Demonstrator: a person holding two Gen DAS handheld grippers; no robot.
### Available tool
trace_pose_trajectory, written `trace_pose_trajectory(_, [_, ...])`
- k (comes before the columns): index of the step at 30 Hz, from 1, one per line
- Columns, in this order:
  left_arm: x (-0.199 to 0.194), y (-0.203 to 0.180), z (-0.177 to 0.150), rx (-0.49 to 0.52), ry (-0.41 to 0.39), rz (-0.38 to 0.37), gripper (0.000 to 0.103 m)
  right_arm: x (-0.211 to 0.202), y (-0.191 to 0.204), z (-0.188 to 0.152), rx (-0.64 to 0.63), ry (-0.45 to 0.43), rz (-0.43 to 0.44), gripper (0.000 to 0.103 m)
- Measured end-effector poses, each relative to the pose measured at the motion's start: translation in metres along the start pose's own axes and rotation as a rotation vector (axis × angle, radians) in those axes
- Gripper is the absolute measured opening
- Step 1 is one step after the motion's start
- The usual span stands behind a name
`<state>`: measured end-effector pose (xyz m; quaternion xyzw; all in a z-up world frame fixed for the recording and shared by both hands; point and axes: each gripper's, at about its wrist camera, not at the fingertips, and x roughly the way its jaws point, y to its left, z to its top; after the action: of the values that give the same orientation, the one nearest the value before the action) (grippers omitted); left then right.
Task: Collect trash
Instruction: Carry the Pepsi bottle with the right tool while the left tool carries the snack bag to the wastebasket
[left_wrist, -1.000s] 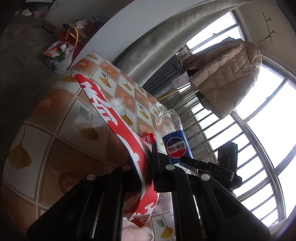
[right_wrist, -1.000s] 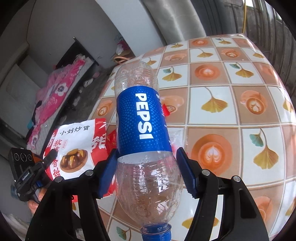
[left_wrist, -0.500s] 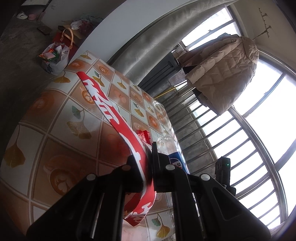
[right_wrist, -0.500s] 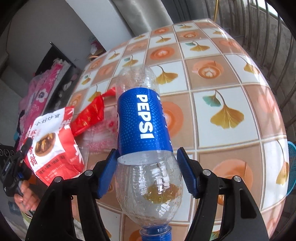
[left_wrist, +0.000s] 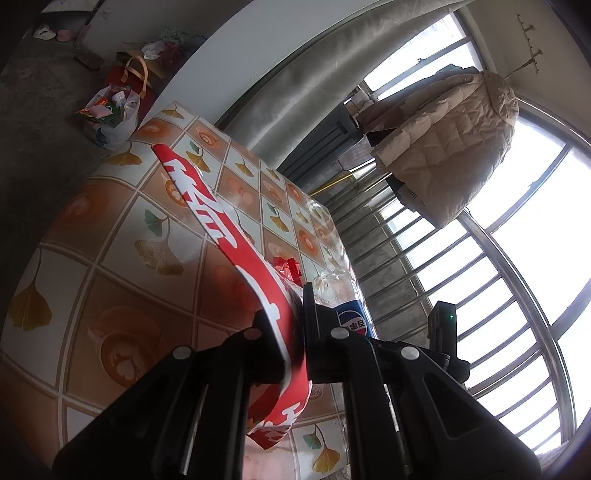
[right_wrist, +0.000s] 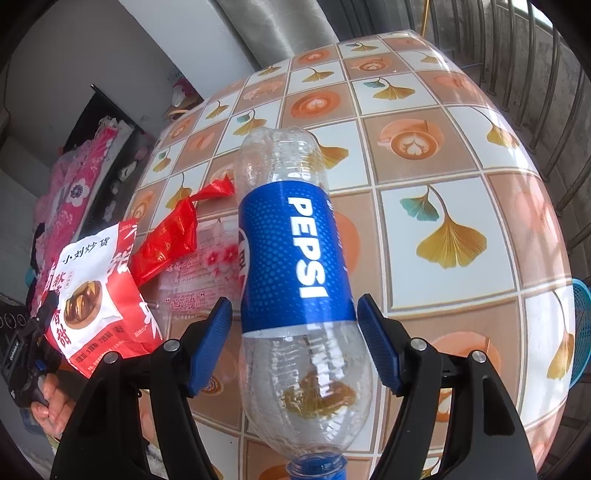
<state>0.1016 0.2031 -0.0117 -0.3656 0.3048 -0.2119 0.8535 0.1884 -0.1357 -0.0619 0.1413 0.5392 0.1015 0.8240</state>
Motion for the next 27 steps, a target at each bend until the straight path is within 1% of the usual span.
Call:
trace_pose_trajectory(8, [-0.004, 0.005, 0.000, -0.007, 0.000, 0.003, 0.006, 0.011, 0.007, 0.008, -0.013, 0.021, -0.005, 0.069])
trace_pose_trajectory(18, [-0.006, 0.009, 0.000, -0.021, 0.000, 0.007, 0.006, 0.023, 0.004, 0.005, 0.003, 0.048, -0.001, 0.069])
trace_pose_trajectory(25, [-0.005, 0.007, -0.001, -0.019, 0.001, 0.007, 0.006, 0.023, 0.002, 0.004, 0.008, 0.043, 0.012, 0.068])
trace_pose_trajectory(27, [-0.005, 0.007, -0.001, -0.020, 0.002, 0.008, 0.006, 0.023, 0.003, 0.003, 0.006, 0.040, 0.012, 0.066])
